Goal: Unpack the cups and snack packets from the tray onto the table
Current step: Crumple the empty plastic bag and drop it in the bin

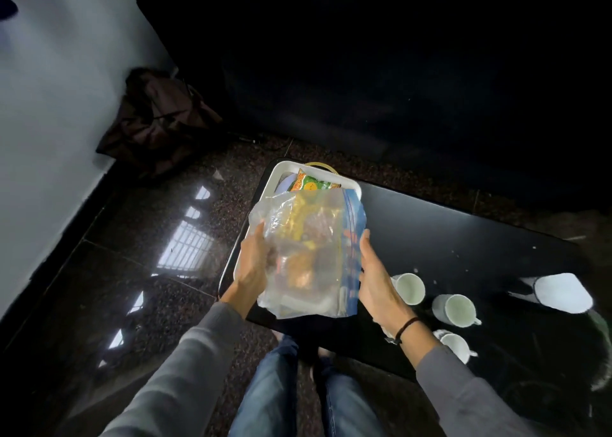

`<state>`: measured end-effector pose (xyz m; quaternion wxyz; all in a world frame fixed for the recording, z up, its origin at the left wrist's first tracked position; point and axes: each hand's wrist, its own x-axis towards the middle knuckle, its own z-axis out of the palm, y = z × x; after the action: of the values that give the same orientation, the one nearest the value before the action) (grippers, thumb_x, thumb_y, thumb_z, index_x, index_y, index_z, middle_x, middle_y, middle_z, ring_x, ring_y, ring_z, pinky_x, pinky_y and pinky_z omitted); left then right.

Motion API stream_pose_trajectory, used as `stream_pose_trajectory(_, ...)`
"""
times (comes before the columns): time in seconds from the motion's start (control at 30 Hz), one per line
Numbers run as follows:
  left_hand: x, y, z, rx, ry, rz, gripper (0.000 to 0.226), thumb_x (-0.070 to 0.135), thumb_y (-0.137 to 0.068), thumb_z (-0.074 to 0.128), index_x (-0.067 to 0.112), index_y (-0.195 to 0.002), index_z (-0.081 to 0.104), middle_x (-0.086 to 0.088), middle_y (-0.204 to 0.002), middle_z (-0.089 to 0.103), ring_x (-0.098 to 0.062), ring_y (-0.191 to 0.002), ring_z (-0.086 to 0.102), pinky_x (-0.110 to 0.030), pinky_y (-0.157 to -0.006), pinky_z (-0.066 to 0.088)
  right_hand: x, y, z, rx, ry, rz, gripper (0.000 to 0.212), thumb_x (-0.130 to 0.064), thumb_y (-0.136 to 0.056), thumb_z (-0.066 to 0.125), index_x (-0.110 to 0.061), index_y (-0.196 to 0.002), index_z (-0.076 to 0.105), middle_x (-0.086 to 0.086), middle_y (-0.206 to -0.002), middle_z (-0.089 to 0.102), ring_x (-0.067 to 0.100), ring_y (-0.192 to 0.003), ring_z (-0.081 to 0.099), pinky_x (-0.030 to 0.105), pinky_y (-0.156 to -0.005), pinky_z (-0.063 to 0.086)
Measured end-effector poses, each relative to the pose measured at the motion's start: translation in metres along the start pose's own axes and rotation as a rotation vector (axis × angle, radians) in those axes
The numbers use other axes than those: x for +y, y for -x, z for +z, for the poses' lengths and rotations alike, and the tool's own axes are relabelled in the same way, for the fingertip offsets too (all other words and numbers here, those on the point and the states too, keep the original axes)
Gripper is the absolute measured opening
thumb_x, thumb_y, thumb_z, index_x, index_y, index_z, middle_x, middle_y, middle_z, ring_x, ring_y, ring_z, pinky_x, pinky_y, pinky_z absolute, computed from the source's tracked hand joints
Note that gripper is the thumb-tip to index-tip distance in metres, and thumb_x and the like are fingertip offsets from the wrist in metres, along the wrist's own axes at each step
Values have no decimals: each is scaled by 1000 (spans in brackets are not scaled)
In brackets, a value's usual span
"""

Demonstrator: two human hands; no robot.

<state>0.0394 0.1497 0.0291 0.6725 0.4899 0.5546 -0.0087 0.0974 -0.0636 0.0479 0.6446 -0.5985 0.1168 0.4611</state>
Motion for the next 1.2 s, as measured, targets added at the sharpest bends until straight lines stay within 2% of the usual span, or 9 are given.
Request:
stream_pose_trajectory(0.1,4,26,20,14,-157,174,45,38,-108,43,19,-67,51,6,-46,47,-12,-38,40,-17,-34,33,-14,20,-3,-34,-52,-89,51,-77,-93,45,-56,-139,53,-24,-141,62,5,-132,58,35,-102,55)
stream_pose_trajectory(0.23,7,72,44,-65,-411,405,20,27,-107,40,14,-121,48,-6,-72,63,-4,-48,60,-19,-47,51,-27,43,-2,48,27,-198,55,-71,-96,45,-53,-147,39,-18,-155,46,7,-143,44,42,-116,39)
stream_pose_trajectory(0.33,17,104,68,-154,-574,577,45,2,-99,42,13,-142,38,-12,-93,67,-24,-76,66,-38,-67,56,-45,57,6,57,36,-247,58,-85,-71,63,-75,-124,41,-37,-138,48,-13,-124,54,22,-99,49)
stream_pose_trajectory(0.53,37,149,99,-237,-876,807,15,22,-92,65,7,-95,68,-12,-98,71,-29,-89,66,-37,-71,52,-70,76,2,135,12,-295,59,-40,-88,75,-68,-126,40,-8,-147,49,19,-129,57,47,-103,54)
stream_pose_trajectory(0.7,49,166,99,-506,-660,582,26,22,-95,58,31,-73,69,14,-76,68,-23,-83,60,-33,-68,49,-80,90,-17,244,-148,-349,64,-8,-85,80,-47,-130,58,2,-141,61,29,-124,65,55,-103,53)
stream_pose_trajectory(0.8,49,175,96,-611,-494,417,26,35,-94,56,23,-111,72,-3,-113,73,-27,-108,68,-46,-92,57,-88,96,-19,316,-226,-363,63,5,-85,74,-47,-119,63,6,-135,64,33,-117,68,59,-97,56)
stream_pose_trajectory(0.97,41,189,89,-806,-125,158,49,67,-90,59,36,-127,66,4,-122,74,-22,-114,71,-47,-80,62,-93,106,-14,419,-272,-397,47,6,-86,72,-31,-116,70,12,-123,70,35,-104,72,52,-86,63)
stream_pose_trajectory(1.1,42,201,96,-776,2,203,43,35,-88,77,38,-122,51,-6,-111,75,-20,-100,77,-43,-79,63,-93,116,1,480,-201,-466,37,8,-92,58,-15,-117,72,16,-119,72,33,-100,73,49,-86,63)
stream_pose_trajectory(1.2,40,200,100,-699,-39,241,44,24,-88,72,38,-126,55,-5,-114,76,-22,-100,77,-44,-79,64,-92,126,11,524,-78,-479,36,2,-95,55,-26,-103,76,3,-111,74,19,-95,74,31,-71,65)
